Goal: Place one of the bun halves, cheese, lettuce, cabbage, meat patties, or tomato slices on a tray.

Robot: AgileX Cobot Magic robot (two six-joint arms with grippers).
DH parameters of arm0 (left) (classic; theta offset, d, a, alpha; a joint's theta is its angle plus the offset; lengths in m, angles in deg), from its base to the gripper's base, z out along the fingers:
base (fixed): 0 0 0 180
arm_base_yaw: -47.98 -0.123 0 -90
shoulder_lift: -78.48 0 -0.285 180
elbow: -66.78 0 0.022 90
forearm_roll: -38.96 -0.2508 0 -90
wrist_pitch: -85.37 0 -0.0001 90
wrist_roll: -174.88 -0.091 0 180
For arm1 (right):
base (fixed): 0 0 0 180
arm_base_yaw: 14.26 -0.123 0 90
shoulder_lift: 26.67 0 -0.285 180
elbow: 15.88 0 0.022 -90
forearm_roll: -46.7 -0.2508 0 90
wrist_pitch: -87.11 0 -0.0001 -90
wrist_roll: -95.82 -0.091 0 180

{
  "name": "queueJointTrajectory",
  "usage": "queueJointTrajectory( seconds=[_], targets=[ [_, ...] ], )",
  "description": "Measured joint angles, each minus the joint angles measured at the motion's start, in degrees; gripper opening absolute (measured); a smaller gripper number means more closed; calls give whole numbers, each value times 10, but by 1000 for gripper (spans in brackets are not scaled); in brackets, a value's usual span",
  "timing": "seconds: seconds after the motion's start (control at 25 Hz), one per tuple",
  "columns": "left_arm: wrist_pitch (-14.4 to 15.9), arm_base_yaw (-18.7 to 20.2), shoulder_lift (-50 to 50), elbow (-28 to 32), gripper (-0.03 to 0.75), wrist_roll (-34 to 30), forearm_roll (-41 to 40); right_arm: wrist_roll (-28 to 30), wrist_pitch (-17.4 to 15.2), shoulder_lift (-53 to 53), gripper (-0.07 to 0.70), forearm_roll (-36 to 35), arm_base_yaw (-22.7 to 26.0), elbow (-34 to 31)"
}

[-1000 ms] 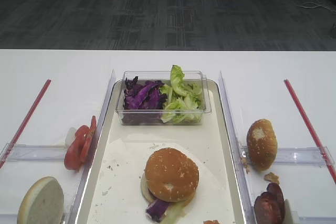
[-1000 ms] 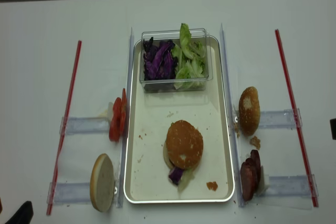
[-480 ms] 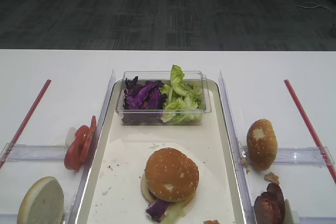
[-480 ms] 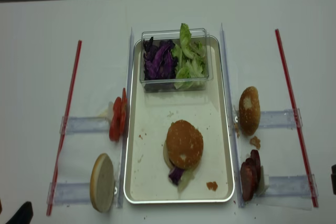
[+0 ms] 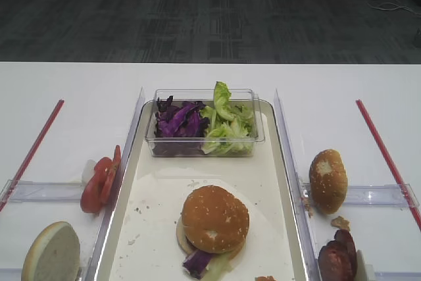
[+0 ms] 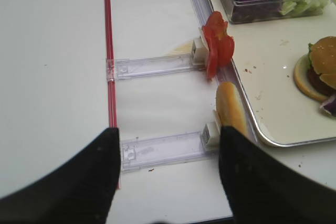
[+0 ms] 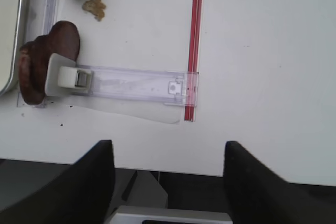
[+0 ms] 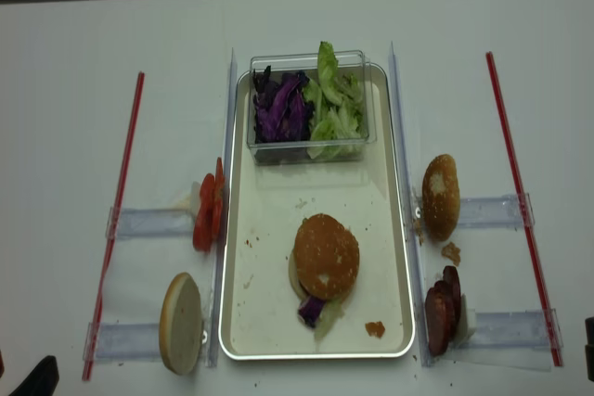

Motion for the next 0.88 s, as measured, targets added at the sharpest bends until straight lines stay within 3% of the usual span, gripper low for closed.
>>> queueJointTrajectory(
  seconds=[0.48, 0.88],
  targets=[
    [0, 0, 0, 0, 396, 0, -1, 0, 46, -2, 469, -5, 0, -30],
    [0, 0, 0, 0, 396, 0, -1, 0, 51, -3, 469, -5, 0, -31]
  ],
)
